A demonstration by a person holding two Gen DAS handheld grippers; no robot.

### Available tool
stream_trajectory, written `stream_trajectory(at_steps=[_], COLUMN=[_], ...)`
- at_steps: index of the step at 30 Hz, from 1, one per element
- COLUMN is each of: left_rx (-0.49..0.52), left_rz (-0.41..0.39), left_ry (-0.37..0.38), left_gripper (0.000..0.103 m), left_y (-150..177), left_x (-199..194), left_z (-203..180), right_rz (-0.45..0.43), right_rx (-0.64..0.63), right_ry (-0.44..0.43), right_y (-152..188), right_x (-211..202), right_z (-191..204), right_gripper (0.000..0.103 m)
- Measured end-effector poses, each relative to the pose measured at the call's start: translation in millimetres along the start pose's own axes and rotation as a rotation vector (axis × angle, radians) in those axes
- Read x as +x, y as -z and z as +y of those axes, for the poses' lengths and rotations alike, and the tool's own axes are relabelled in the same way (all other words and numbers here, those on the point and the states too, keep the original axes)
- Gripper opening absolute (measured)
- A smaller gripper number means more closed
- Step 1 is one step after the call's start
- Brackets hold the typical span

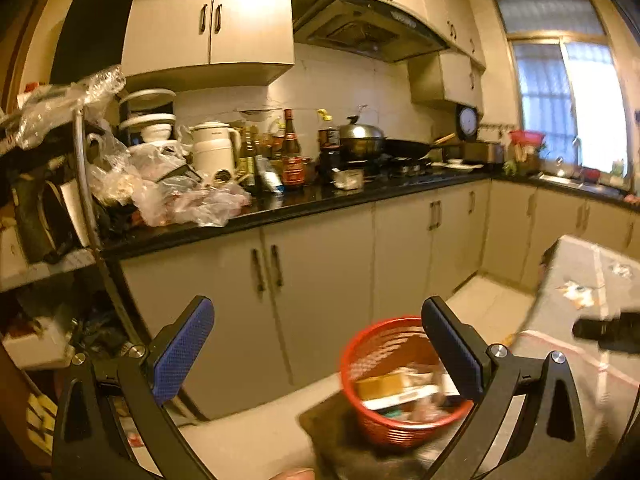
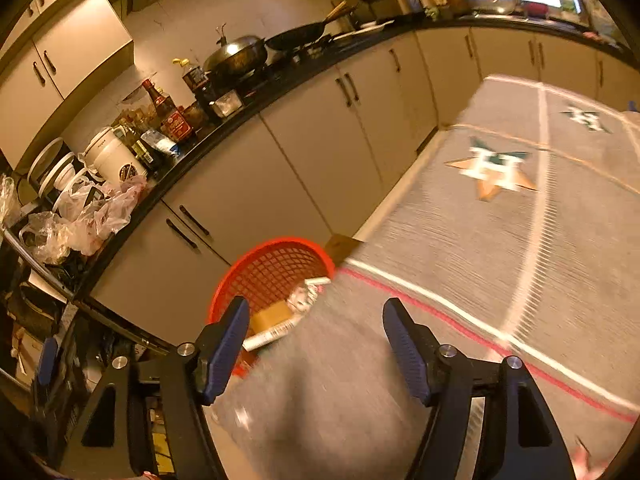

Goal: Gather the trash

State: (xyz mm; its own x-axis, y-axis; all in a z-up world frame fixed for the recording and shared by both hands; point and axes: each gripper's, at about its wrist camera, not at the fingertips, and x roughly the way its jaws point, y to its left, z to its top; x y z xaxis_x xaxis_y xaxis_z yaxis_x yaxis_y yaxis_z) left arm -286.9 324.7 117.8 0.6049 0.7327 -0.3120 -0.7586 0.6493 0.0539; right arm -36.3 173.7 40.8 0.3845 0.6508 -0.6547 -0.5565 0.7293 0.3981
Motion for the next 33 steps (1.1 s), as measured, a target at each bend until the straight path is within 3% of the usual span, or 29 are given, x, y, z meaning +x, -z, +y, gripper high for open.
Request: stream_trajectory(at_steps=[14, 24, 33], left_rx=[0.013, 0.080, 0.088], left_rz=[0.059, 0.080, 0.124], left_ry=[-0.001, 0.027, 0.056], left_gripper=[0.103, 0.103, 0.103], left_y=[6, 17, 30], left_x=[-55, -82, -80], left_z=[-32, -53, -52], right_rz=[-0.136, -0.197, -0.237], right_rx=[-0.034, -0.100, -0.152], right_ry=[0.067, 0.107, 0.149], right_y=[70, 105, 125], right_x=[-107, -133, -143], right_z=[-32, -27, -14], right_gripper=[0.077, 0.079, 0.082])
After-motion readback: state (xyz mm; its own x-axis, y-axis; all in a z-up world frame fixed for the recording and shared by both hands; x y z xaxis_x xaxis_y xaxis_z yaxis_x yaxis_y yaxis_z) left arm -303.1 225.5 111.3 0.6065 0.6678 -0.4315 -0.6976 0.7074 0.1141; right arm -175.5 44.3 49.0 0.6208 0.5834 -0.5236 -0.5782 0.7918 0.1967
